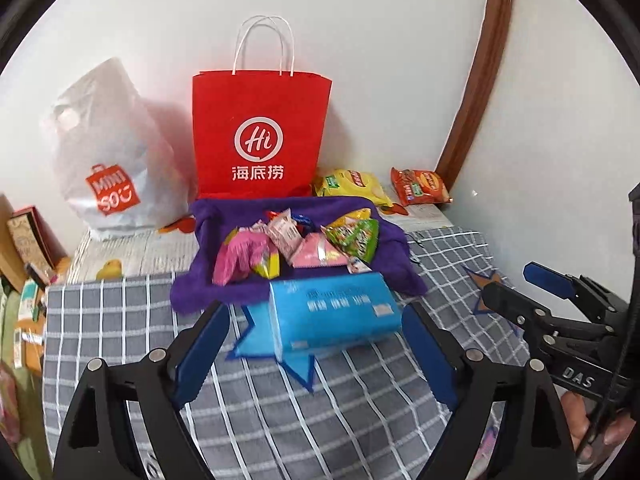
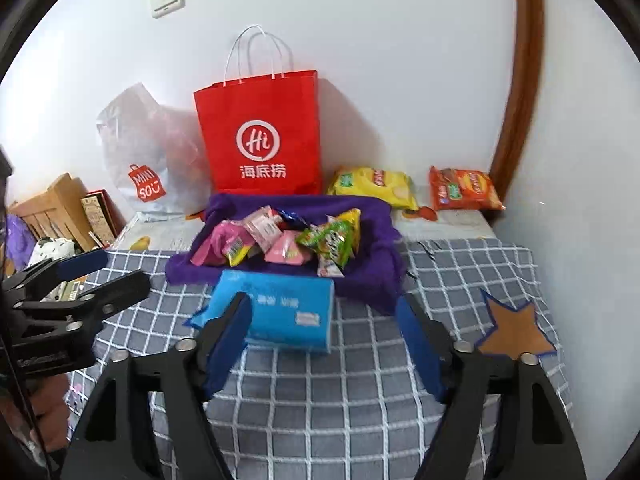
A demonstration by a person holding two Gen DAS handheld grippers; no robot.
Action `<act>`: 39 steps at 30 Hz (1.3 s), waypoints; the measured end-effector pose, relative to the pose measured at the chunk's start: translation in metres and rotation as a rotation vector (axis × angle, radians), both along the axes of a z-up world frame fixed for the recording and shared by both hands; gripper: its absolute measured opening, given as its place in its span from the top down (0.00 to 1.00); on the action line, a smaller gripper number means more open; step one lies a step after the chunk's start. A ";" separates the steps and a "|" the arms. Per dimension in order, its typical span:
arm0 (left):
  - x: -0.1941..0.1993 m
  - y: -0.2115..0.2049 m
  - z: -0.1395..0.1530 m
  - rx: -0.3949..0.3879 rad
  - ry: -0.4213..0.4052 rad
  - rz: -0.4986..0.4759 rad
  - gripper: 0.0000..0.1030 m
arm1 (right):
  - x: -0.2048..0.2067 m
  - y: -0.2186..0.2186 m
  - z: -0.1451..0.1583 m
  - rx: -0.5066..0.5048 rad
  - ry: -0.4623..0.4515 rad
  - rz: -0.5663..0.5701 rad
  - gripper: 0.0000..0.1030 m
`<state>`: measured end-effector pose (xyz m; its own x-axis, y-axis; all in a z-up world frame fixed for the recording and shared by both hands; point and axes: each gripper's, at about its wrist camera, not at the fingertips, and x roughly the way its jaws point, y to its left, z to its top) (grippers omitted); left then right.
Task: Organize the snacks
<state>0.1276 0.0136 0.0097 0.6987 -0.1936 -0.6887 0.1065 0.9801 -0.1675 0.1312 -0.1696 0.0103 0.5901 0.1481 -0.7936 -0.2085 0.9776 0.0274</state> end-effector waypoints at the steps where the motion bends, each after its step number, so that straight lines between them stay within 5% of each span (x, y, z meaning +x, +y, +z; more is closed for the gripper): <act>1: -0.009 0.000 0.000 -0.007 -0.004 0.004 0.14 | -0.007 -0.004 0.000 0.004 -0.008 -0.007 0.22; 3: -0.020 -0.003 0.000 -0.002 -0.013 0.010 0.14 | -0.018 -0.010 0.000 0.018 -0.013 -0.015 0.11; 7: -0.046 -0.010 0.001 0.026 -0.041 0.029 0.14 | -0.041 -0.016 0.002 0.010 -0.038 -0.012 0.08; 20: -0.095 -0.020 0.001 0.030 -0.062 0.057 0.13 | -0.087 -0.021 0.007 0.002 -0.043 -0.015 0.07; 39: -0.104 -0.022 0.006 0.057 -0.069 0.064 0.13 | -0.101 -0.028 0.012 0.022 -0.056 -0.031 0.07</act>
